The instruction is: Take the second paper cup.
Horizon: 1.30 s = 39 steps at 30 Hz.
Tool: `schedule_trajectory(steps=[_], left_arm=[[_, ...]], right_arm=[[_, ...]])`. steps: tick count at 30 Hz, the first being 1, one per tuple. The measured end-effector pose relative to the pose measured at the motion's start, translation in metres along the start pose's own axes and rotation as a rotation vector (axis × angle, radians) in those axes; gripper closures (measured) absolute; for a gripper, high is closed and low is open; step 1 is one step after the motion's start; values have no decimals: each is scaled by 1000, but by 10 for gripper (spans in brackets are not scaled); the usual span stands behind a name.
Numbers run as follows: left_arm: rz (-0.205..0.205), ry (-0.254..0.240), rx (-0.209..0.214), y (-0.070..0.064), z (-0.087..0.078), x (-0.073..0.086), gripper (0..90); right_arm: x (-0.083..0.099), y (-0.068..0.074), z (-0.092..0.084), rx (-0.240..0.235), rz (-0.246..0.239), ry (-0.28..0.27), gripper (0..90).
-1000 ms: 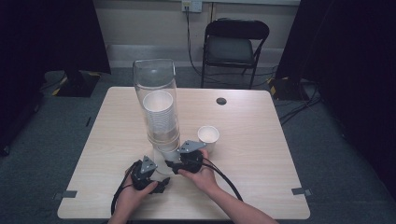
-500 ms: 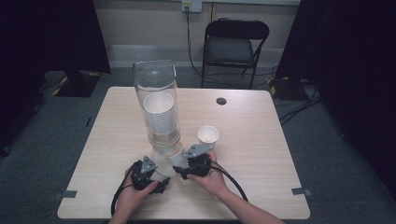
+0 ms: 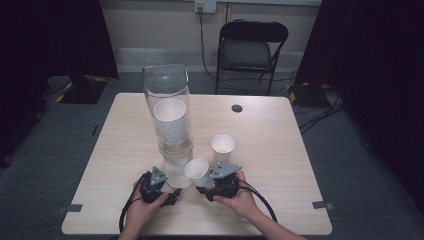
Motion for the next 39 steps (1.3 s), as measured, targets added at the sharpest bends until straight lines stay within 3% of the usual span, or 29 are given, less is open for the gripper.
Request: schedule_trajectory(steps=[4,6,12,15,20,21,26,39], left_arm=[[-7,-29,-27,-2,-3,-7,166],[-3,-42,-27,-5,-5,-11,166],[6,-85,-20,-12,-7,-20,166],[42,-69,-11,-15,-5,-19,166],[48,-58,-16,-13,-4,-17,166],[33,-61,-12,-13,-5,-16,166],[29,-40,-4,-9,-7,-12,166],[5,3,31,-5,-5,0,164]], right_arm=[[5,9,3,-36,-4,5,330],[9,14,6,-45,-28,22,329],[11,22,11,-77,-35,35,319],[14,20,11,-66,-29,51,302],[13,17,8,-53,3,36,228],[13,15,6,-45,19,34,184],[16,11,1,-57,47,49,149],[23,-8,-21,-31,80,49,143]])
Point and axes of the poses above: each handheld gripper's, and its own axes: z roughly forward along the jaws, x roughly out of its underside, y roughly to its left, the point moved 9 cm from there along z, roughly forward along the jaws, and after that the axes turned 1 degree about -x, right-handed, at the moved point
